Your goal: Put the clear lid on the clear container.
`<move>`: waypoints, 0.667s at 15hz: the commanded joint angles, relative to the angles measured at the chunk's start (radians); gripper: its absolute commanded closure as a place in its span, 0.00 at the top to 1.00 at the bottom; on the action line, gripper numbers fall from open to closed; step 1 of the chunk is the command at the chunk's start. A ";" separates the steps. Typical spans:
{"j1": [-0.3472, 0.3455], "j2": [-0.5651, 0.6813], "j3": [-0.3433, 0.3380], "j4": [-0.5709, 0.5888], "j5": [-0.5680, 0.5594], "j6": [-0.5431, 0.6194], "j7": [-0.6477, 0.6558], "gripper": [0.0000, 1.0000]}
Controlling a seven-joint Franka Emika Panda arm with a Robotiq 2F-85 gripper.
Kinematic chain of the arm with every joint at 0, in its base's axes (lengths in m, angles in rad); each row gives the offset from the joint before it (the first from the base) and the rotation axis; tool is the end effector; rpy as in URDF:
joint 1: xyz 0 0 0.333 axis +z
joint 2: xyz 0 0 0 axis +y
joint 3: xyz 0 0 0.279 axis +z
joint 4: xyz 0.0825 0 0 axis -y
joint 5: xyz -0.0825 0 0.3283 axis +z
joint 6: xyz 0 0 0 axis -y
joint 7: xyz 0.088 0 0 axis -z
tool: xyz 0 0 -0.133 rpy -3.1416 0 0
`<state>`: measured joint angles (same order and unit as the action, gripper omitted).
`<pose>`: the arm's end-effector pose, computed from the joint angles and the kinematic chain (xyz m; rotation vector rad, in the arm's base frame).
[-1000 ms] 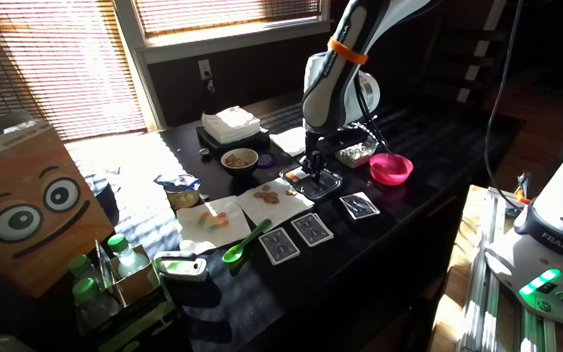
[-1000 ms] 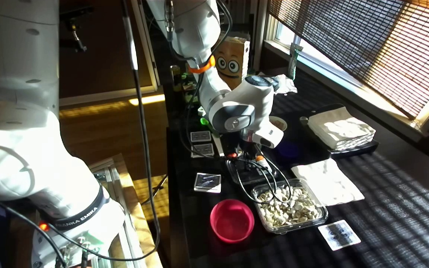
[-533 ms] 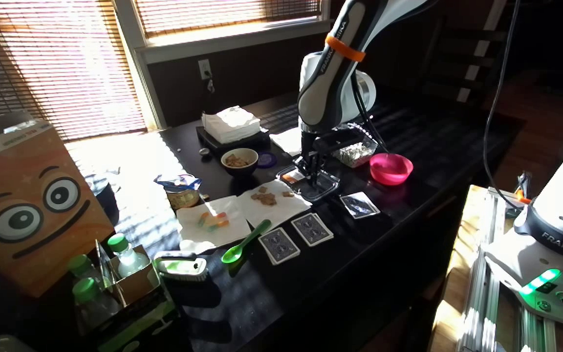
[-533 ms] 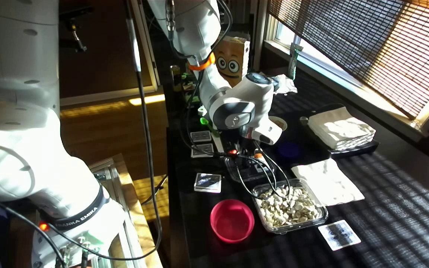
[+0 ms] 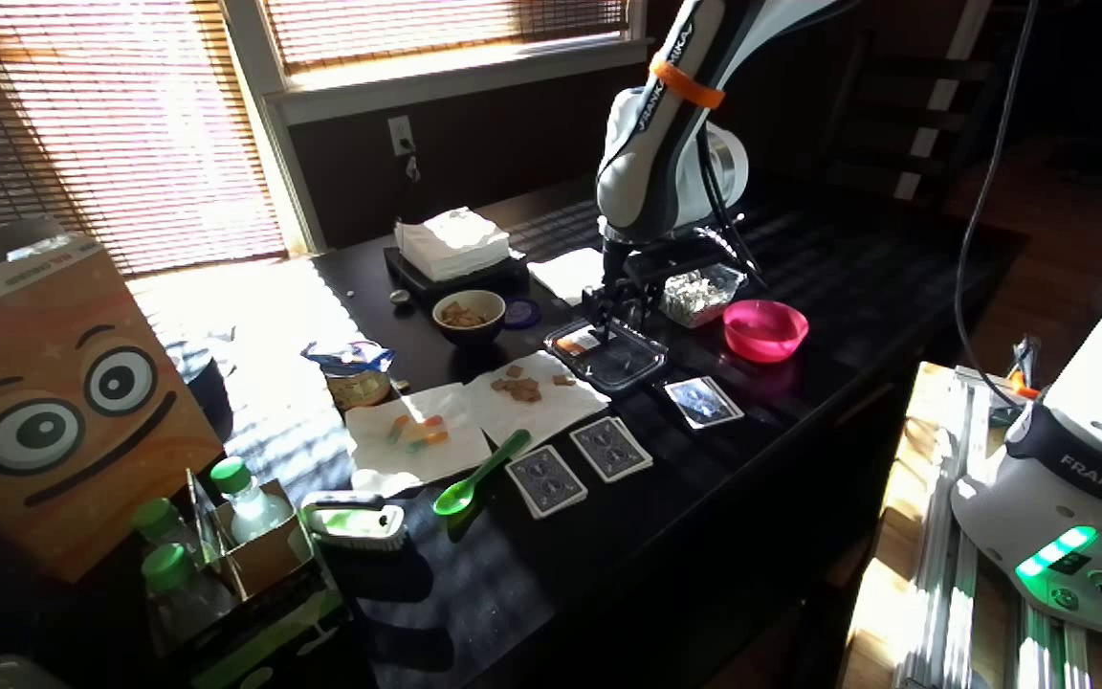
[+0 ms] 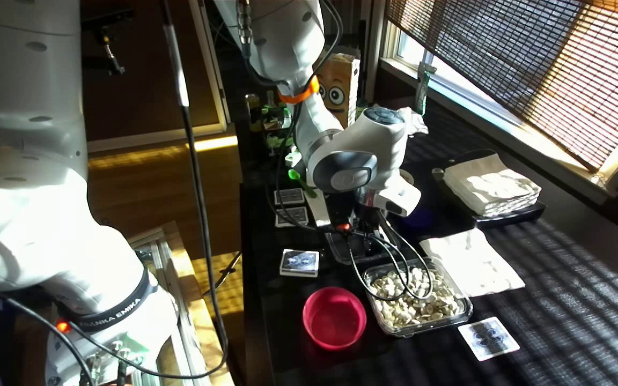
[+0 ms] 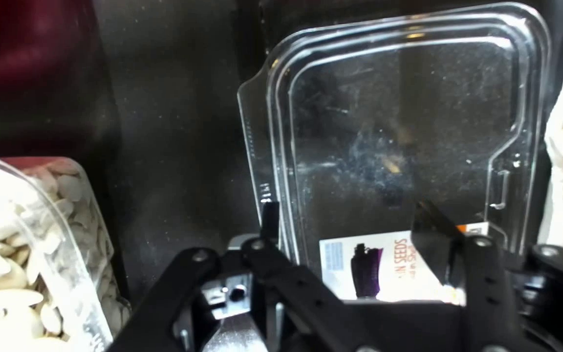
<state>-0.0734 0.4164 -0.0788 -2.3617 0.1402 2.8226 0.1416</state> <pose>0.4691 -0.0806 0.1490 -3.0574 0.6492 -0.0745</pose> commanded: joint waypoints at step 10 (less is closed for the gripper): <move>-0.246 0.007 0.195 0.038 0.203 -0.058 -0.315 1.00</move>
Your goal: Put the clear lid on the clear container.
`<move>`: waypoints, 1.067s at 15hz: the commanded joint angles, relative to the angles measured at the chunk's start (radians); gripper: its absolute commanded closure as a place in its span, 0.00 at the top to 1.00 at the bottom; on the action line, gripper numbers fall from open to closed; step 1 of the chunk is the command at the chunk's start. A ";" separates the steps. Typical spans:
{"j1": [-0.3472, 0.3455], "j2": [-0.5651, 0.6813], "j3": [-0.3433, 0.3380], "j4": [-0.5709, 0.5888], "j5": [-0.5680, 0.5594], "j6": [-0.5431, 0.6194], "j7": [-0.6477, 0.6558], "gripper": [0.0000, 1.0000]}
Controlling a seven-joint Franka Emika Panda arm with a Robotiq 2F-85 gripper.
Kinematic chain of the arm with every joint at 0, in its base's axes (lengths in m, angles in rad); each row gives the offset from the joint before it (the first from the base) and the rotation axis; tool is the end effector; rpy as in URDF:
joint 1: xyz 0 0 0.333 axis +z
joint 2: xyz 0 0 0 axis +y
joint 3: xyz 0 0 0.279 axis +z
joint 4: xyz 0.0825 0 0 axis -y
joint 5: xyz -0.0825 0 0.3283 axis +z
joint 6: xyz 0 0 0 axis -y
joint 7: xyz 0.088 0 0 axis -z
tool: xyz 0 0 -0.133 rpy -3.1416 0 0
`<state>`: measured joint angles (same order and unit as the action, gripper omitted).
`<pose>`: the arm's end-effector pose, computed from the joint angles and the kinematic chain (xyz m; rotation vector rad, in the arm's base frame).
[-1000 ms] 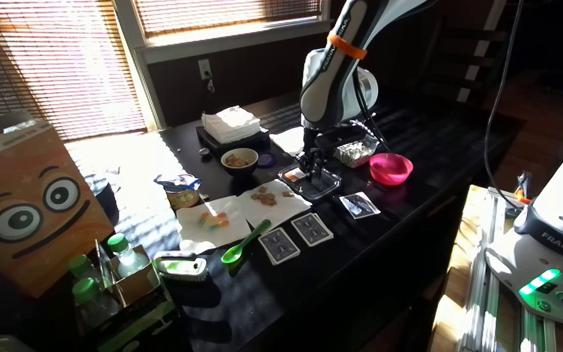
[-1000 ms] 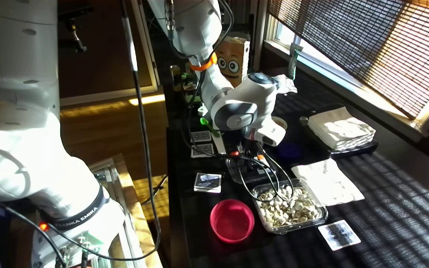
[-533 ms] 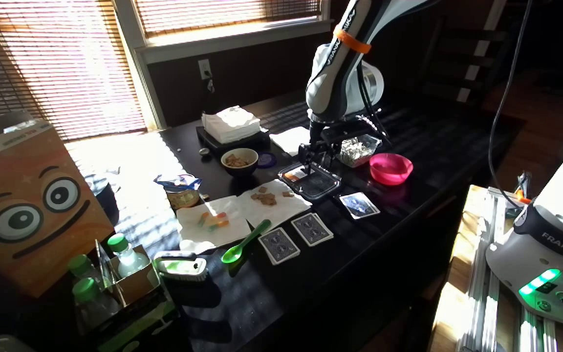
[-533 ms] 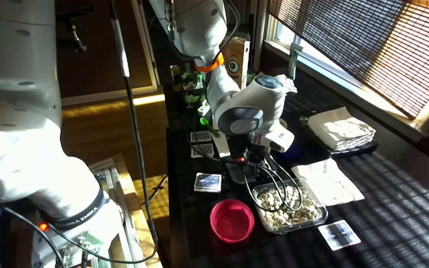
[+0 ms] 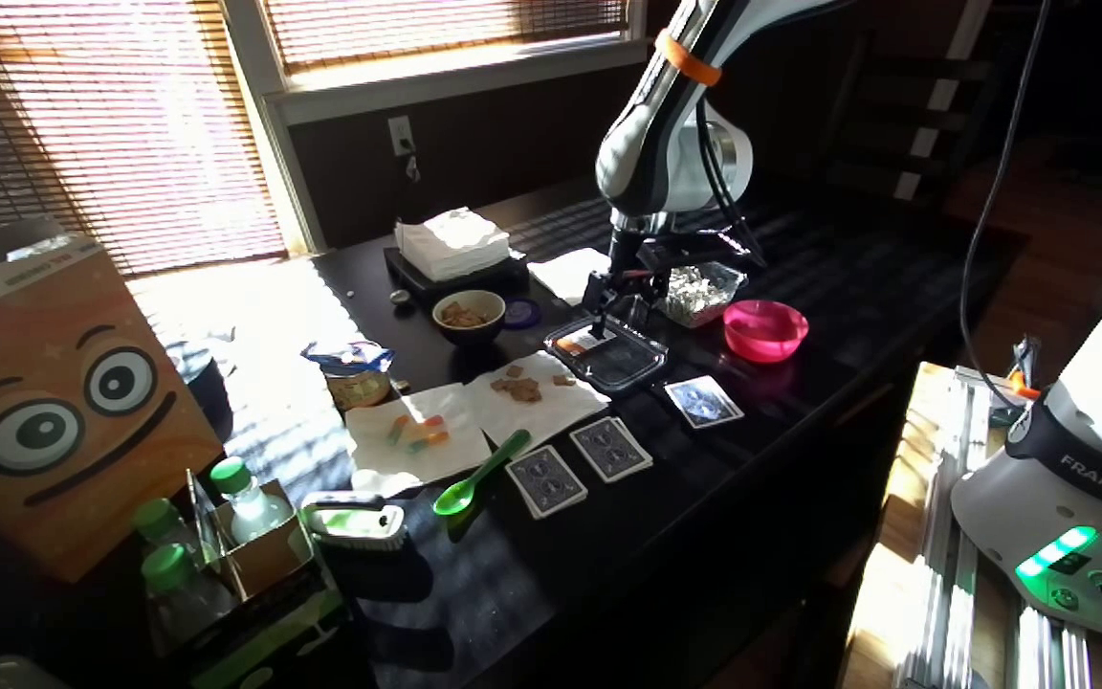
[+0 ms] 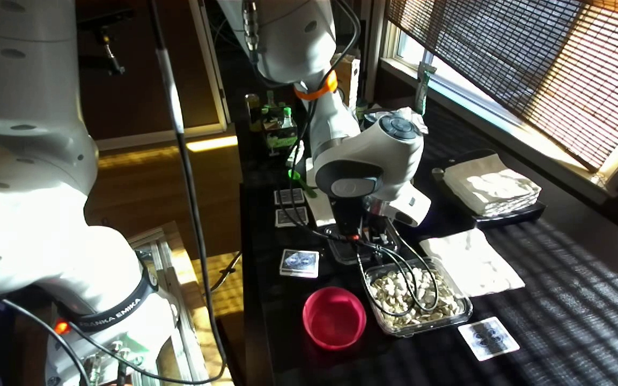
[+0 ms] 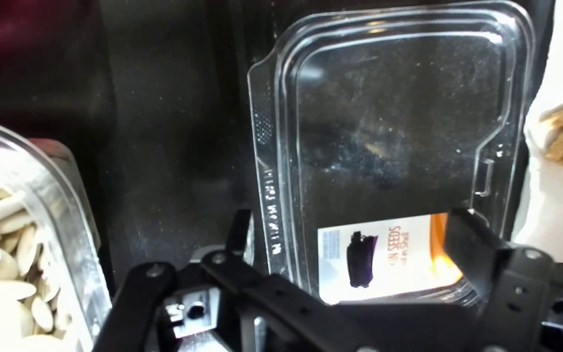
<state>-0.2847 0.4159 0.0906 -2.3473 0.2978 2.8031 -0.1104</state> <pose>0.4674 -0.1005 0.1507 -2.9554 0.5554 -0.0863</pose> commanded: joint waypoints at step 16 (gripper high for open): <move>-0.054 0.069 0.016 0.101 0.069 -0.147 -0.128 0.62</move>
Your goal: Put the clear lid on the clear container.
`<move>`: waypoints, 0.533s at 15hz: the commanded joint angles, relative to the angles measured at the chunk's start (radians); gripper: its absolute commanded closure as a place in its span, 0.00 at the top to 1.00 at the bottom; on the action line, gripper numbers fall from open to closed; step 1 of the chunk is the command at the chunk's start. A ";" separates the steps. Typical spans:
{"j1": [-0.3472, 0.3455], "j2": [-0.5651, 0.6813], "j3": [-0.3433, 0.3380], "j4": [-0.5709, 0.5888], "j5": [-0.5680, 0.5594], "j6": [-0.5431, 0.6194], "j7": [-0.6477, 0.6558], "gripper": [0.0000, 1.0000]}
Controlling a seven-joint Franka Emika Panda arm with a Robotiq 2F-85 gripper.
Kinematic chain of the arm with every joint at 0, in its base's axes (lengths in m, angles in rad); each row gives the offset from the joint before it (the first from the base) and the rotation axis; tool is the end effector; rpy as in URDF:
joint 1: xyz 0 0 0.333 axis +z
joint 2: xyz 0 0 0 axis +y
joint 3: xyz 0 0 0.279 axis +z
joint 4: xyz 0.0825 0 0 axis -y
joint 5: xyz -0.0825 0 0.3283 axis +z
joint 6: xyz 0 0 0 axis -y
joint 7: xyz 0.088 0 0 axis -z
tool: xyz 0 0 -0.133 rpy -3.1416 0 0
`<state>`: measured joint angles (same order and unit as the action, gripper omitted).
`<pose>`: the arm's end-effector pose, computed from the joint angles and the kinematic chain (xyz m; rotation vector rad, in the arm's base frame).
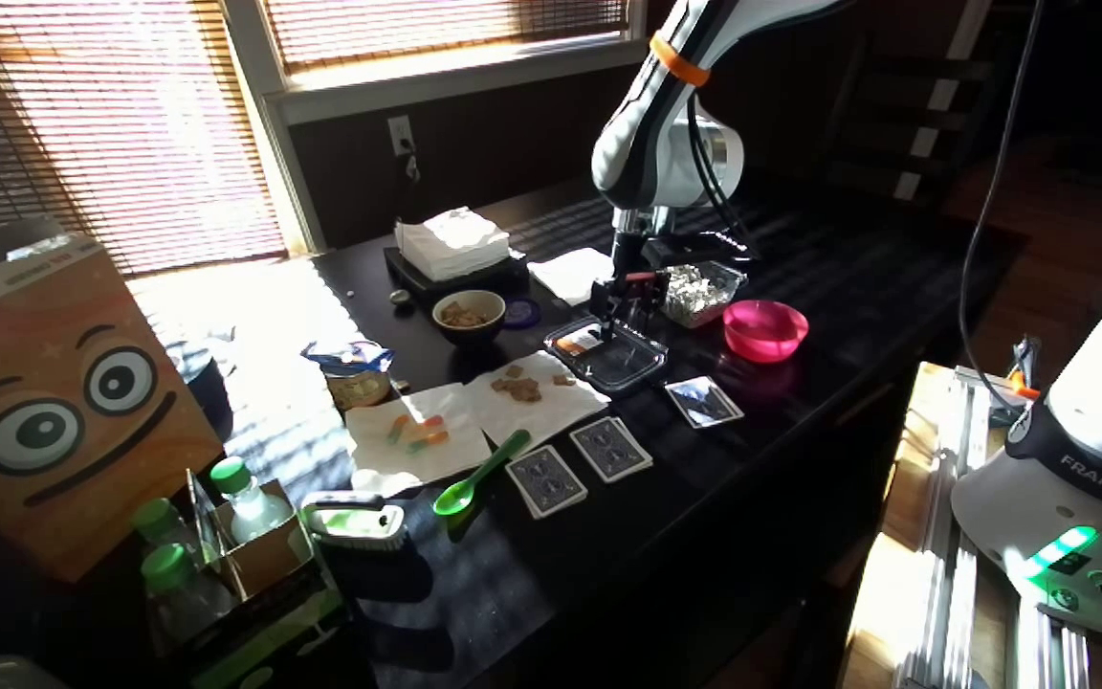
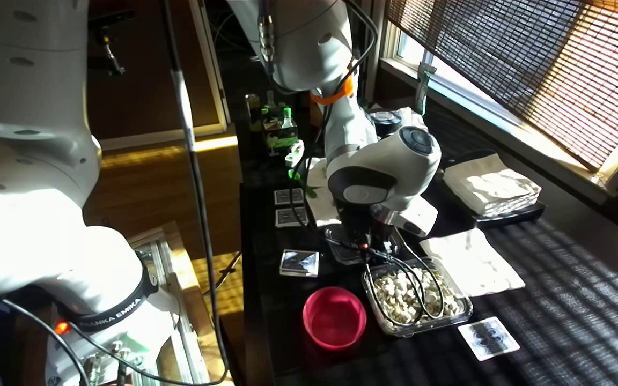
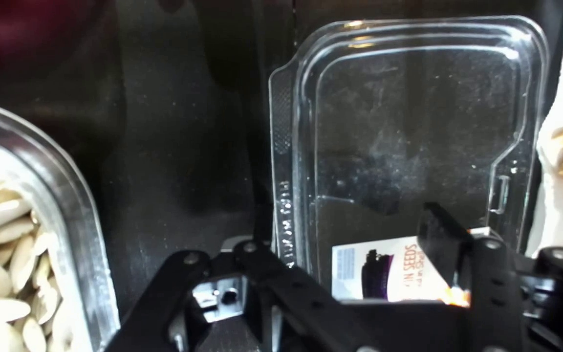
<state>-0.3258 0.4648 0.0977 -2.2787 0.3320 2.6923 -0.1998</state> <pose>0.4692 -0.1125 0.1378 -2.9114 0.5014 0.0221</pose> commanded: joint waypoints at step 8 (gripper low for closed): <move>-0.015 0.019 0.005 0.036 0.054 -0.053 -0.047 0.41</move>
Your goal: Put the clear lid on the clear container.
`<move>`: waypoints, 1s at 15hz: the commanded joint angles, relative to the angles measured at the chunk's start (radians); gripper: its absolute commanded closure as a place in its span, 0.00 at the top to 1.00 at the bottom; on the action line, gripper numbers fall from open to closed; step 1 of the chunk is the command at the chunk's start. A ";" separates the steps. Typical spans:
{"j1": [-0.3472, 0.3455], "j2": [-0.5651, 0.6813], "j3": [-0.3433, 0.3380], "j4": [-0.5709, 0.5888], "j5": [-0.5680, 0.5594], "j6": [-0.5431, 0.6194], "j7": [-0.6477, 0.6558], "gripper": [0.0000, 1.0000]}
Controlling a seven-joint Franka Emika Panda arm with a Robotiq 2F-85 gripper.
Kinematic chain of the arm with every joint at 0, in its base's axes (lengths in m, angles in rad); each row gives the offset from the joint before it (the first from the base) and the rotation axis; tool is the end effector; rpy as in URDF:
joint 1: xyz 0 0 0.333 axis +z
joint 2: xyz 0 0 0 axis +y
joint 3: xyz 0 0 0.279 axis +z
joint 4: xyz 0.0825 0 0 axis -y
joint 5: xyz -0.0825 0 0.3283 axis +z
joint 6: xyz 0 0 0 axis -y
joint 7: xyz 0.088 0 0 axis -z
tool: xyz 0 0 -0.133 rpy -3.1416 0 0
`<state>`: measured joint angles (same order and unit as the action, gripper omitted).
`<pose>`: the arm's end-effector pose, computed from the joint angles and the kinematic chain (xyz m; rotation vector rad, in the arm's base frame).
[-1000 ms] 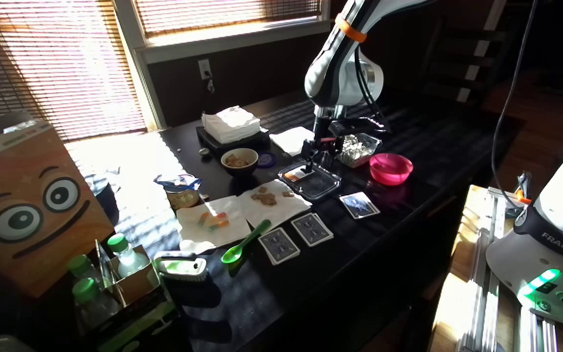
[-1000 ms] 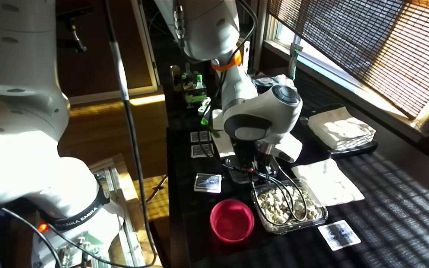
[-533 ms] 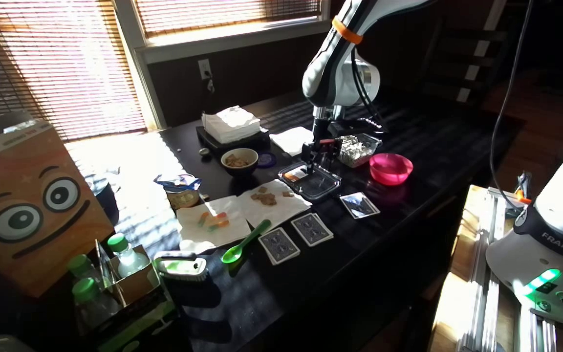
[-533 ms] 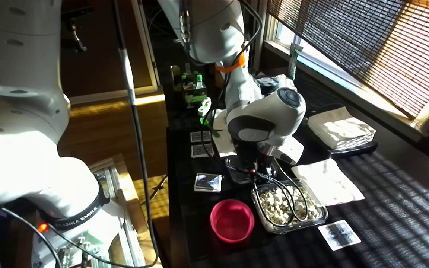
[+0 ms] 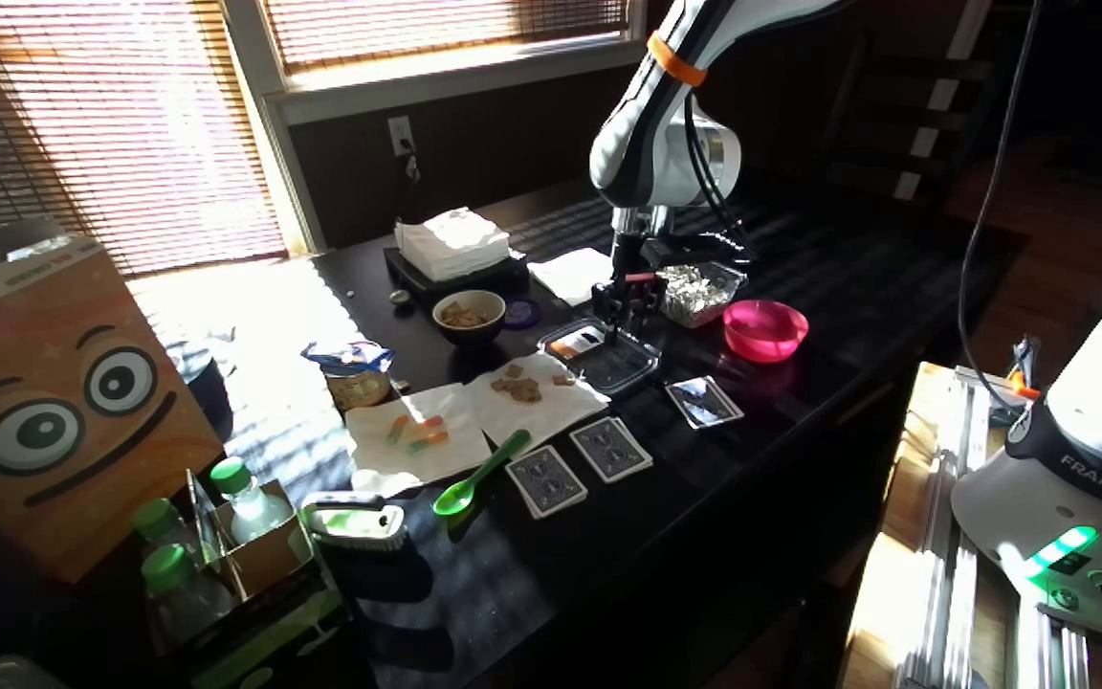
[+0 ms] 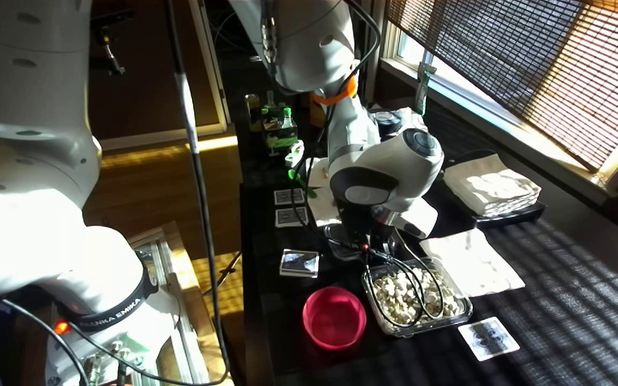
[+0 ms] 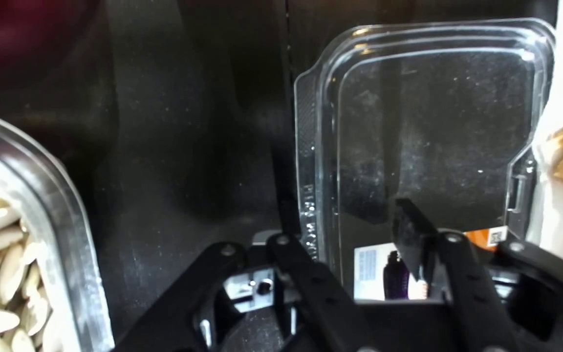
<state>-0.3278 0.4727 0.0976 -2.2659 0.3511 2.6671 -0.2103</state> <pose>0.4695 -0.1125 0.1357 -2.8922 0.5085 0.0451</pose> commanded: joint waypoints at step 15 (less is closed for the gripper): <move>-0.050 -0.027 0.020 0.006 0.106 -0.038 -0.107 0.00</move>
<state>-0.3539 0.4660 0.1025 -2.2549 0.4092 2.6493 -0.2604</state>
